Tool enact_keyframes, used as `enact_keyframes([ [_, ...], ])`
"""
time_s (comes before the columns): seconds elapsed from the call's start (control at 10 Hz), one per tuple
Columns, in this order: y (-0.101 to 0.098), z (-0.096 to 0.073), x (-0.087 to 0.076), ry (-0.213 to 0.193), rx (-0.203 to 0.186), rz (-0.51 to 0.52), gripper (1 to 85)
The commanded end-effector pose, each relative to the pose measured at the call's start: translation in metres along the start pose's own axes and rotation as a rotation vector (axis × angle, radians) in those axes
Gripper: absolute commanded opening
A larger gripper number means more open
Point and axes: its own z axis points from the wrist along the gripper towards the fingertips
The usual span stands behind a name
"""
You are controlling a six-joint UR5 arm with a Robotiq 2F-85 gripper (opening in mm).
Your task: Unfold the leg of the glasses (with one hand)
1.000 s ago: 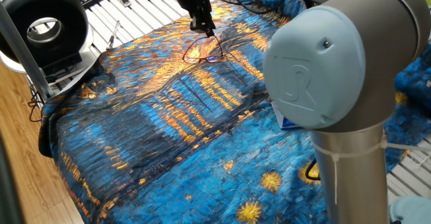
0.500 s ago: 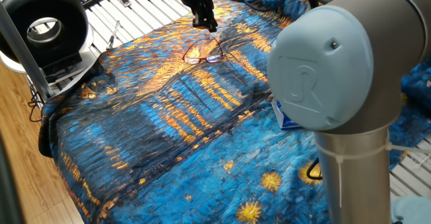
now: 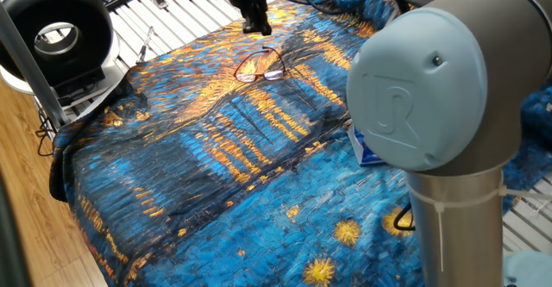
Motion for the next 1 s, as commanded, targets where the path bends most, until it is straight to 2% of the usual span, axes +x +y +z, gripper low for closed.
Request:
enact_keyframes([
  [0.0,-0.007,0.002,-0.022,-0.073,0.031,-0.006,1.0],
  [0.1,-0.004,0.001,-0.028,-0.098,0.021,0.001,1.0],
  [0.3,0.01,0.002,-0.046,-0.167,-0.044,0.026,1.0],
  [0.4,0.011,0.002,-0.049,-0.182,-0.064,0.023,1.0],
  [0.5,0.012,0.004,-0.048,-0.187,-0.077,0.018,1.0],
  [0.9,0.002,0.014,-0.041,-0.181,-0.065,-0.001,1.0],
])
